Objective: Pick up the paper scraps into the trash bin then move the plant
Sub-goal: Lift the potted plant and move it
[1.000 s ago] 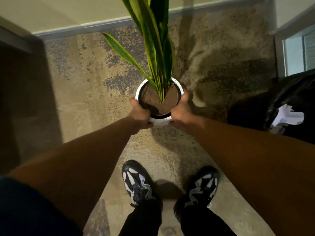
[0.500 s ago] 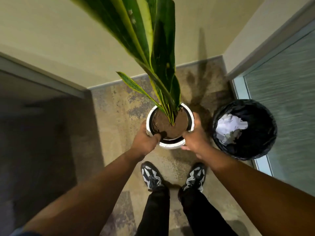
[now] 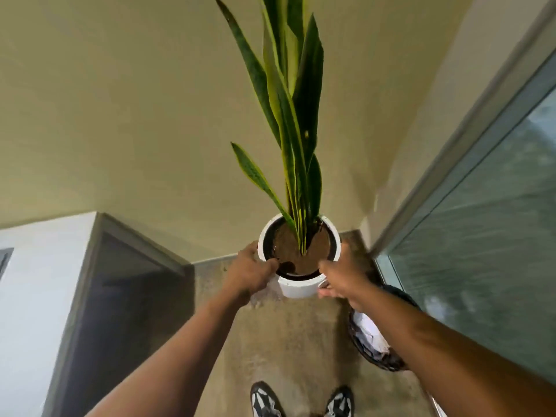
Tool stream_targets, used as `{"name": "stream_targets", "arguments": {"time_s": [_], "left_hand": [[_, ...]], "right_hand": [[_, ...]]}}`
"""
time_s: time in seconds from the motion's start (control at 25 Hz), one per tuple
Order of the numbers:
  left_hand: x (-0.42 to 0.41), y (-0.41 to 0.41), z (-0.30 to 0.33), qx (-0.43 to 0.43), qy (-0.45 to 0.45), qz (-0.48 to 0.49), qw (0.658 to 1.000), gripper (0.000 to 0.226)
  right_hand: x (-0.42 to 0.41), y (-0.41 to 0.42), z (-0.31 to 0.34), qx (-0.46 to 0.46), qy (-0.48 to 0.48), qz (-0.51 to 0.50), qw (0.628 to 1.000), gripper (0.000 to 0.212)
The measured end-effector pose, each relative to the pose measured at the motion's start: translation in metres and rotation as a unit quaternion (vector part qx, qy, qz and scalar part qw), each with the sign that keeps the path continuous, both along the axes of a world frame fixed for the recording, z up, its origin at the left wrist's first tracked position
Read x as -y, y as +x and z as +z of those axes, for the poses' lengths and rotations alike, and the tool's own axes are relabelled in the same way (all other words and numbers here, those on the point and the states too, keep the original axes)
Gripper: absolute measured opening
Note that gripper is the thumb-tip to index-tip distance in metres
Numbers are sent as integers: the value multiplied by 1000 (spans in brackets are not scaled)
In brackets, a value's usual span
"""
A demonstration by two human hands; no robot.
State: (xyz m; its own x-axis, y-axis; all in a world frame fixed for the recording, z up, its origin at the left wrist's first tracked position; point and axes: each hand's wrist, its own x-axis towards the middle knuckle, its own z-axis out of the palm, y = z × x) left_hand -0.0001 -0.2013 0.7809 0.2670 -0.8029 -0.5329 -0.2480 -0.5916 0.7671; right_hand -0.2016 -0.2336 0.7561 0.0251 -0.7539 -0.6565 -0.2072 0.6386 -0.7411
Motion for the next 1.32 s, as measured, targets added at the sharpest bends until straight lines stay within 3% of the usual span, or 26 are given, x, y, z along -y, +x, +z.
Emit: {"name": "stream_targets", "arguments": {"time_s": [0.16, 0.48, 0.6, 0.76, 1.16, 1.32], "left_hand": [[0, -16, 75, 14, -30, -19, 999, 22], [10, -62, 140, -15, -30, -33, 999, 19], [29, -71, 146, -3, -36, -43, 998, 24], [68, -60, 137, 23, -37, -89, 995, 54], [188, -4, 88, 30, -25, -244, 969, 51], [224, -19, 72, 25, -16, -307, 951, 45]], "right_hand": [[7, -29, 70, 30, -24, 45, 998, 59], [20, -81, 130, 22, -69, 60, 996, 59], [35, -88, 135, 5, -71, 48, 996, 68], [56, -81, 123, 16, -70, 7, 997, 75], [109, -16, 77, 32, -18, -160, 986, 70], [119, -24, 63, 20, -56, -218, 974, 67]]}}
